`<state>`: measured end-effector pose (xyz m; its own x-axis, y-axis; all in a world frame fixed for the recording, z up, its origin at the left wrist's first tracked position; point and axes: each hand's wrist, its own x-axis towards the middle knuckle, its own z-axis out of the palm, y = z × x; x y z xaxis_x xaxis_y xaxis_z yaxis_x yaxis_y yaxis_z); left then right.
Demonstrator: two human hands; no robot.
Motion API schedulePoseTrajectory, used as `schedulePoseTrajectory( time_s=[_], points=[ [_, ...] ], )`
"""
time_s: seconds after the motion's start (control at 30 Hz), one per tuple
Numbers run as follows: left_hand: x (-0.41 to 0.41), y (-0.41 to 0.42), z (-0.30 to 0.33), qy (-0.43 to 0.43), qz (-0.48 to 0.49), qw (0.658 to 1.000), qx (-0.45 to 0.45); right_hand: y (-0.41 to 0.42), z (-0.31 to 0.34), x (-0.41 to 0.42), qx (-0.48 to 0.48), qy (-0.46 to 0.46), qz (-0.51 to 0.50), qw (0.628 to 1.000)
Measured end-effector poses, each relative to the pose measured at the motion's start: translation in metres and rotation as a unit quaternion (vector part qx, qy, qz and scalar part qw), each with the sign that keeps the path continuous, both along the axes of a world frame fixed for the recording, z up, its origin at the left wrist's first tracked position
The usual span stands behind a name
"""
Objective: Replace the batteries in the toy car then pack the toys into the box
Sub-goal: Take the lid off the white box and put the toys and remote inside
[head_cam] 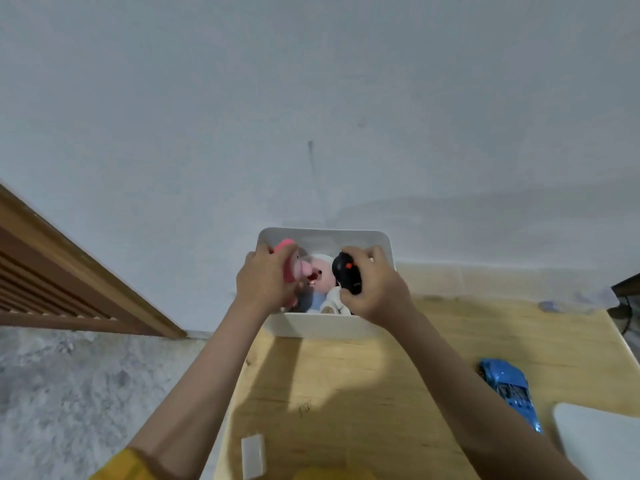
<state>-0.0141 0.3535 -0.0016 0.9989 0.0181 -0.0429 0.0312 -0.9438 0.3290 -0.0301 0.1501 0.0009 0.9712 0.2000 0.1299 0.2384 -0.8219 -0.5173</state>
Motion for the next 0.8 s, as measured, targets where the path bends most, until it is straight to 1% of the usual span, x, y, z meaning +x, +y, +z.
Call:
schedulePoseTrajectory(
  time_s=[0.07, 0.13, 0.23, 0.37, 0.5, 0.67, 0.8],
  points=[
    [0.006, -0.002, -0.007, 0.034, -0.003, 0.997, 0.068, 0.002, -0.004, 0.006, -0.068, 0.037, 0.014, 0.997],
    [0.011, -0.006, -0.015, 0.061, -0.012, 0.991, 0.115, 0.001, -0.01, 0.012, -0.112, 0.078, 0.02, 0.99],
    [0.017, -0.009, -0.026, 0.095, -0.004, 0.989, 0.112, -0.001, -0.016, 0.022, -0.165, 0.138, 0.023, 0.976],
    [0.025, -0.008, -0.038, 0.108, -0.006, 0.988, 0.106, -0.001, -0.019, 0.032, -0.211, 0.162, 0.064, 0.962],
    [0.031, -0.007, -0.045, 0.118, -0.004, 0.989, 0.088, 0.002, -0.02, 0.038, -0.224, 0.188, 0.107, 0.95],
    [0.036, -0.007, -0.047, 0.158, -0.016, 0.983, 0.093, -0.001, -0.025, 0.037, -0.194, 0.185, 0.101, 0.958],
    [0.035, -0.008, -0.046, 0.157, -0.014, 0.981, 0.109, -0.003, -0.029, 0.036, -0.186, 0.19, 0.102, 0.959]
  ],
)
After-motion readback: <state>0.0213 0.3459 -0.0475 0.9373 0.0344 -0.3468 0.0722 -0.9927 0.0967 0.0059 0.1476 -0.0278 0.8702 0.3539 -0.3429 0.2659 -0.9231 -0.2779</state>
